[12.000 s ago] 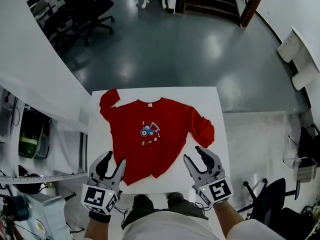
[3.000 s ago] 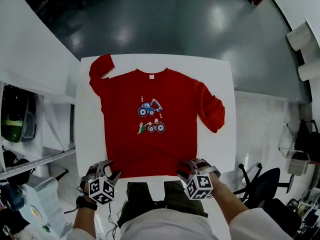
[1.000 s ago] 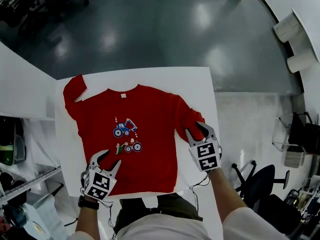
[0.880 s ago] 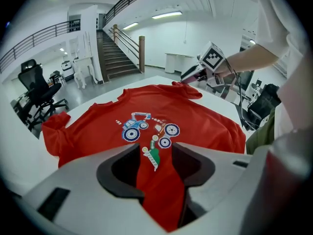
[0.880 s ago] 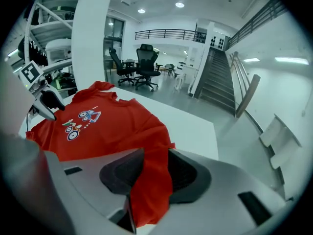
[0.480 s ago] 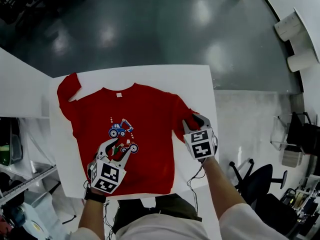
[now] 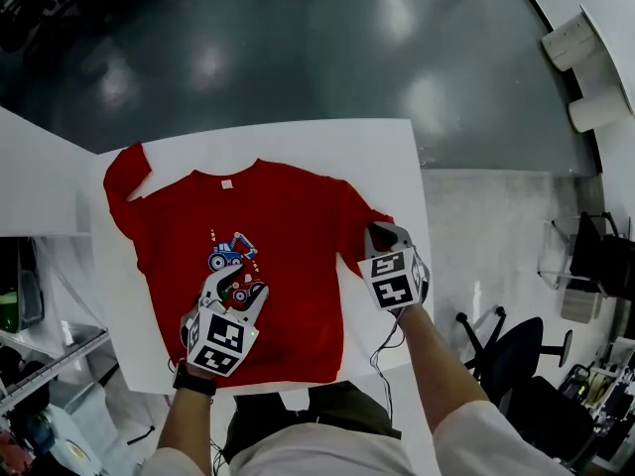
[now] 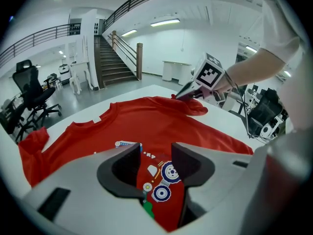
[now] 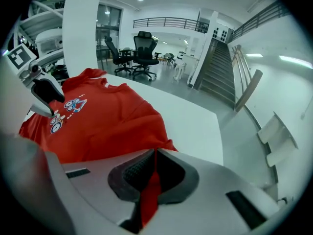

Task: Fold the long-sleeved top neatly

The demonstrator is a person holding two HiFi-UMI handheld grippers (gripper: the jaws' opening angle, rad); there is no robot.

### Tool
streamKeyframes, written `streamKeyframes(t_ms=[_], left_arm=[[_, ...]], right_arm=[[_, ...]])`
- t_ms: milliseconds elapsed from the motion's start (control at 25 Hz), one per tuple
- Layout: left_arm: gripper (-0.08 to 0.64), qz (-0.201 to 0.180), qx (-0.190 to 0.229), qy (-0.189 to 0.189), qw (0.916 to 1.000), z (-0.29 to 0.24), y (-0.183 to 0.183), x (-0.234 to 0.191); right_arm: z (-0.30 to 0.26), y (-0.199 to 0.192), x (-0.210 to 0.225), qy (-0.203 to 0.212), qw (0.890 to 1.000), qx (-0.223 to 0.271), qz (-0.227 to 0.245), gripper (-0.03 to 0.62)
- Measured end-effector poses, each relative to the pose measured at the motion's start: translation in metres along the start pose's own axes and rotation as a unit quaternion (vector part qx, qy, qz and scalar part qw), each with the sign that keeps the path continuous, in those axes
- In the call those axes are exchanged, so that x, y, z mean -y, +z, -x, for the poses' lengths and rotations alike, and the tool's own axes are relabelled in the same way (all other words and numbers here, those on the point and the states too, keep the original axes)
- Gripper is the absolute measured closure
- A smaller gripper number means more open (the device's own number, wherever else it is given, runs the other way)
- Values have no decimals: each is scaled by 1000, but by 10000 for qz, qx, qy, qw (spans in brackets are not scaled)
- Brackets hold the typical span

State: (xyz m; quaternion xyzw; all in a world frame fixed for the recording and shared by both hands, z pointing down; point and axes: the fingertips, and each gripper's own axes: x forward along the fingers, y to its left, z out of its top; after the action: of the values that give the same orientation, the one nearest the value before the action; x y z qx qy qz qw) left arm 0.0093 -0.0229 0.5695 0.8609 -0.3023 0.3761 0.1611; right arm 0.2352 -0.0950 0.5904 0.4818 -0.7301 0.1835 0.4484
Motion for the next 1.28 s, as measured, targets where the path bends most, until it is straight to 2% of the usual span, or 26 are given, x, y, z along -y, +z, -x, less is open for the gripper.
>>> streamKeyframes(t_ms=[440, 760, 1000, 1280], left_arm=[[360, 334, 429, 170, 9984, 12, 22, -14], [364, 481, 949, 205, 9941, 29, 66, -25], [366, 460, 1270, 196, 9906, 42, 99, -26], [367, 426, 1474, 310, 9877, 58, 121, -33]], right_arm=[[50, 27, 38, -240, 9946, 837, -562, 571], [91, 57, 69, -371, 9868, 1285, -915, 572], [131, 93, 92, -485, 9770, 1812, -1018, 571], [181, 140, 117, -519, 9587, 2581, -1076, 571]])
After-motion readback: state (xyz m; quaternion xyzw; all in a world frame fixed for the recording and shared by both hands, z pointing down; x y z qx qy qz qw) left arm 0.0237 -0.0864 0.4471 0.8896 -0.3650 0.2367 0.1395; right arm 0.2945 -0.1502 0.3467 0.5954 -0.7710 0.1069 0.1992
